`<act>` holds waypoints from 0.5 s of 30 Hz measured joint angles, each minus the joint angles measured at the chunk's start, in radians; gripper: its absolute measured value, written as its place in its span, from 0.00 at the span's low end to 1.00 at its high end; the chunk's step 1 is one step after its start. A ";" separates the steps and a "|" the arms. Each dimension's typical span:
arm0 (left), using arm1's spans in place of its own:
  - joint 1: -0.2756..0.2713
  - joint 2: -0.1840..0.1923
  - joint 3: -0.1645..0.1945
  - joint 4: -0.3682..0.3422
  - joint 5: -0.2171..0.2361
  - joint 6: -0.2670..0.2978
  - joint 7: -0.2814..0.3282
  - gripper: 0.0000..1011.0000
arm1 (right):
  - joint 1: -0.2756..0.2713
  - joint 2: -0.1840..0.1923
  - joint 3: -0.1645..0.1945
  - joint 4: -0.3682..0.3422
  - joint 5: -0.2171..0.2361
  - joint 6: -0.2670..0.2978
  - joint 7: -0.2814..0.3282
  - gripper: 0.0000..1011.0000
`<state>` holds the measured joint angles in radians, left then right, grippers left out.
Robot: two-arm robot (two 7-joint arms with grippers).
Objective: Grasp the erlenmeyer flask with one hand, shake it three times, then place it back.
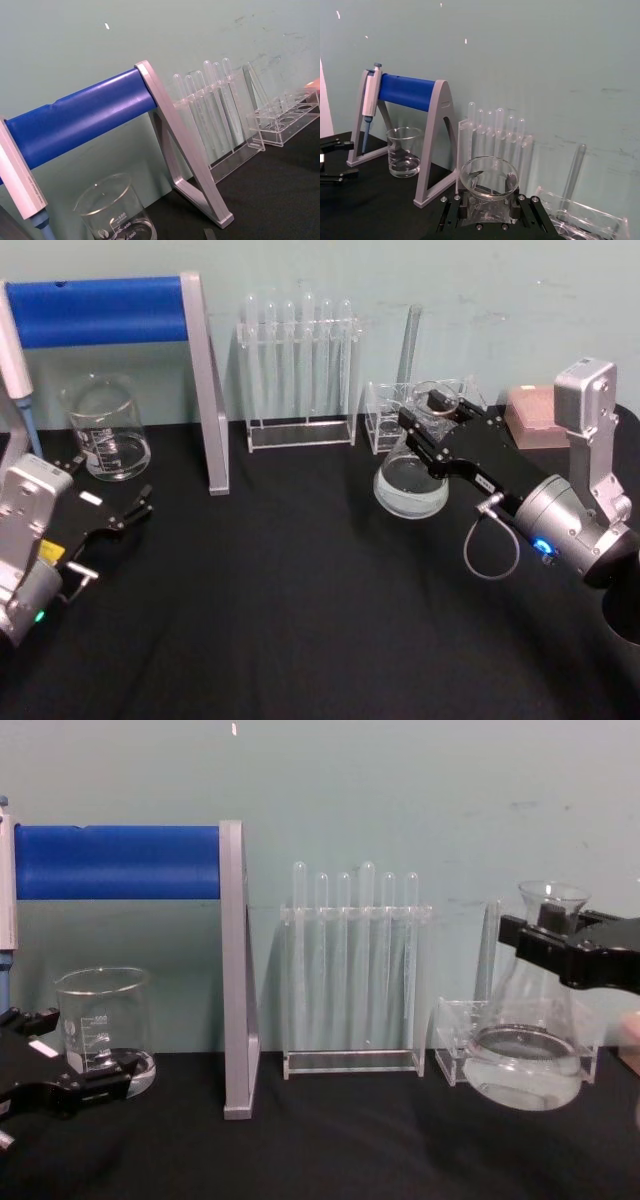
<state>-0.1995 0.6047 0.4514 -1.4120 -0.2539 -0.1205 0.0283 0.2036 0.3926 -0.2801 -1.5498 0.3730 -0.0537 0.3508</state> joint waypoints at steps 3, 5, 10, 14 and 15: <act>0.000 0.000 0.000 0.000 0.000 0.000 0.000 0.99 | -0.003 -0.003 0.008 0.001 -0.005 0.001 -0.001 0.45; 0.000 0.000 0.000 0.000 0.000 0.000 0.000 0.99 | -0.006 -0.005 0.011 0.001 -0.008 0.002 0.000 0.45; 0.000 0.000 0.000 0.000 0.000 0.000 0.000 0.99 | -0.010 -0.012 0.008 -0.008 -0.013 0.003 0.013 0.45; 0.000 0.000 0.000 0.000 0.000 0.000 0.000 0.99 | -0.011 -0.018 -0.002 -0.017 -0.013 0.003 0.026 0.44; 0.000 0.000 0.000 0.000 0.000 0.000 0.000 0.99 | -0.011 -0.020 -0.007 -0.021 -0.012 0.002 0.032 0.44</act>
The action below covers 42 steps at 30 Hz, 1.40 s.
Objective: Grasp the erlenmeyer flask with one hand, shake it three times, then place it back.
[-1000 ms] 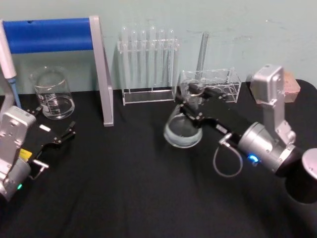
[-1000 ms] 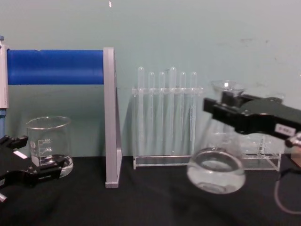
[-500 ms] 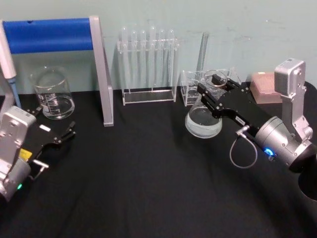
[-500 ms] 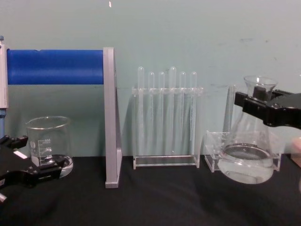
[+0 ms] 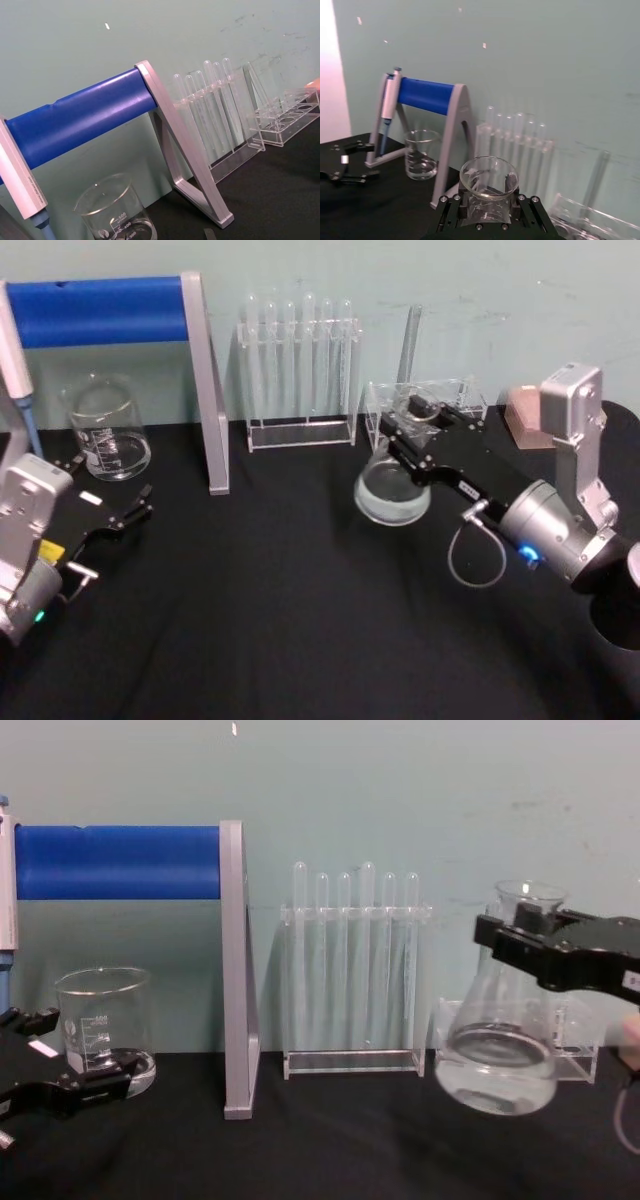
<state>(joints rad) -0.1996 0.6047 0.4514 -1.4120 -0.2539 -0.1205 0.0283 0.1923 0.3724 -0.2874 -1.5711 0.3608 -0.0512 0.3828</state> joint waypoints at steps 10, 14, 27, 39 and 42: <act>0.000 0.000 0.000 0.000 0.000 0.000 0.000 0.99 | 0.002 -0.009 -0.042 -0.022 0.016 -0.004 0.044 0.45; 0.000 0.000 0.000 0.000 0.000 0.000 0.000 0.99 | 0.003 -0.009 -0.060 -0.025 0.021 -0.004 0.056 0.44; 0.000 0.000 0.000 0.000 0.000 0.000 0.000 0.99 | 0.010 -0.008 -0.098 -0.010 0.024 0.003 0.061 0.45; 0.000 0.000 0.000 0.000 0.000 0.000 0.000 0.99 | 0.009 -0.014 -0.113 0.028 0.021 0.005 0.057 0.44; 0.000 0.000 0.000 0.000 0.000 0.000 0.000 0.99 | 0.008 -0.016 -0.116 0.036 0.020 0.005 0.056 0.44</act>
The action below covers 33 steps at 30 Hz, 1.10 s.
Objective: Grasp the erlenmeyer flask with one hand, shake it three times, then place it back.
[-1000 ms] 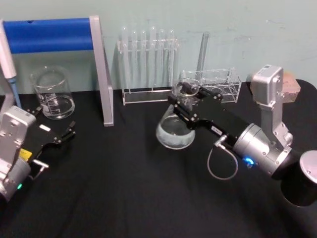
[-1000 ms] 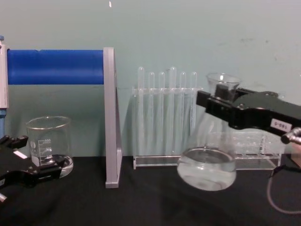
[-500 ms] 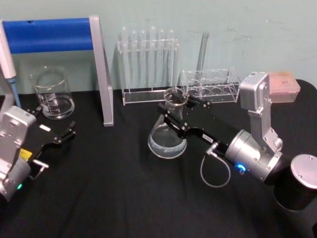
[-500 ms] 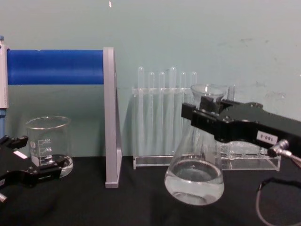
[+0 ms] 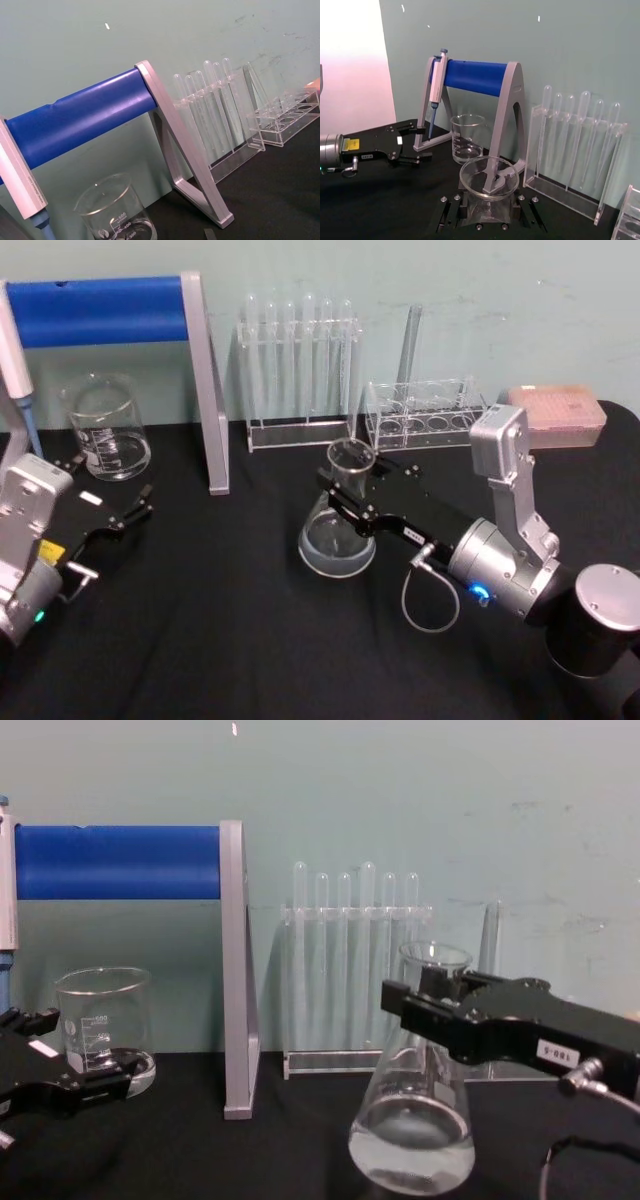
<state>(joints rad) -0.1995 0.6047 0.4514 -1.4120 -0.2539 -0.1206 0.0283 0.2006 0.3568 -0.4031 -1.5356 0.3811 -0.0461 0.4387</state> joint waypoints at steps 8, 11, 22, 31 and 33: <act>0.000 0.000 0.000 0.000 0.000 0.000 0.000 0.99 | -0.004 -0.006 -0.005 0.021 -0.002 0.000 -0.002 0.45; 0.000 0.000 0.000 0.000 0.000 0.000 0.000 0.99 | -0.006 -0.008 -0.007 0.028 -0.003 0.000 -0.003 0.44; 0.000 0.000 0.000 0.000 0.000 0.000 0.000 0.99 | -0.012 -0.016 -0.014 0.054 -0.009 0.000 -0.003 0.45; 0.000 0.000 0.000 0.000 0.000 0.000 0.000 0.99 | -0.015 -0.021 -0.016 0.065 -0.011 0.000 -0.002 0.45; 0.000 0.000 0.000 0.000 0.000 0.000 0.000 0.99 | -0.016 -0.021 -0.016 0.066 -0.011 0.000 -0.001 0.44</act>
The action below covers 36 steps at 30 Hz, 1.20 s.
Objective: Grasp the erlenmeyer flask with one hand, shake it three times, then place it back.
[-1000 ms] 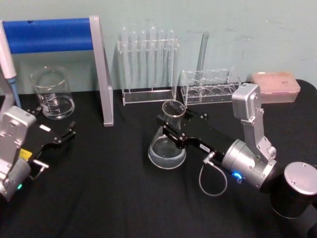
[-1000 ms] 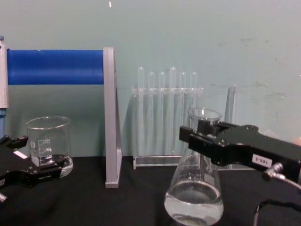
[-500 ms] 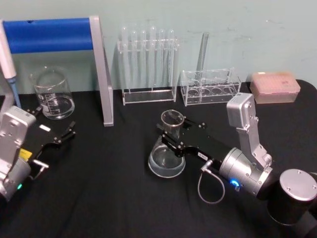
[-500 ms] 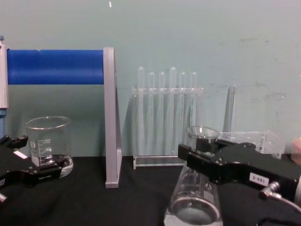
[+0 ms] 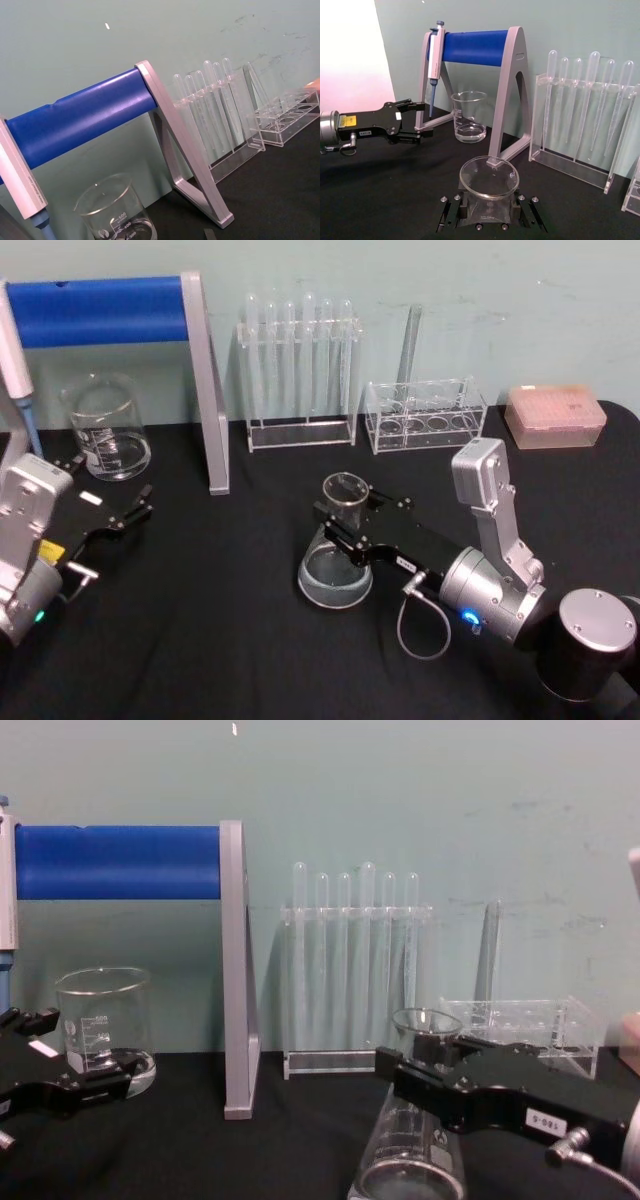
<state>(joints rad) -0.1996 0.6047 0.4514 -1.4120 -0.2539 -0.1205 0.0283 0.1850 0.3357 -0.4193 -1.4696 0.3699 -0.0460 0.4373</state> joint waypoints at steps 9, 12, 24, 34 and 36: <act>0.000 0.000 0.000 0.000 0.000 0.000 0.000 0.99 | -0.004 0.000 -0.004 0.003 -0.003 0.006 0.002 0.45; 0.000 0.000 0.000 0.000 0.000 0.000 0.000 0.99 | -0.004 0.000 -0.005 0.003 -0.004 0.008 0.003 0.45; 0.000 0.000 0.000 0.000 0.000 0.000 0.000 0.99 | -0.007 0.000 -0.008 0.006 -0.004 0.017 0.003 0.45; 0.000 0.000 0.000 0.000 0.000 0.000 0.000 0.99 | -0.006 0.000 -0.010 0.007 -0.004 0.023 0.002 0.45; 0.000 0.000 0.000 0.000 0.000 0.000 0.000 0.99 | -0.006 0.001 -0.011 0.007 -0.004 0.024 0.001 0.44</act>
<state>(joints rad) -0.1995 0.6047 0.4514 -1.4120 -0.2539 -0.1205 0.0283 0.1789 0.3366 -0.4301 -1.4628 0.3655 -0.0216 0.4385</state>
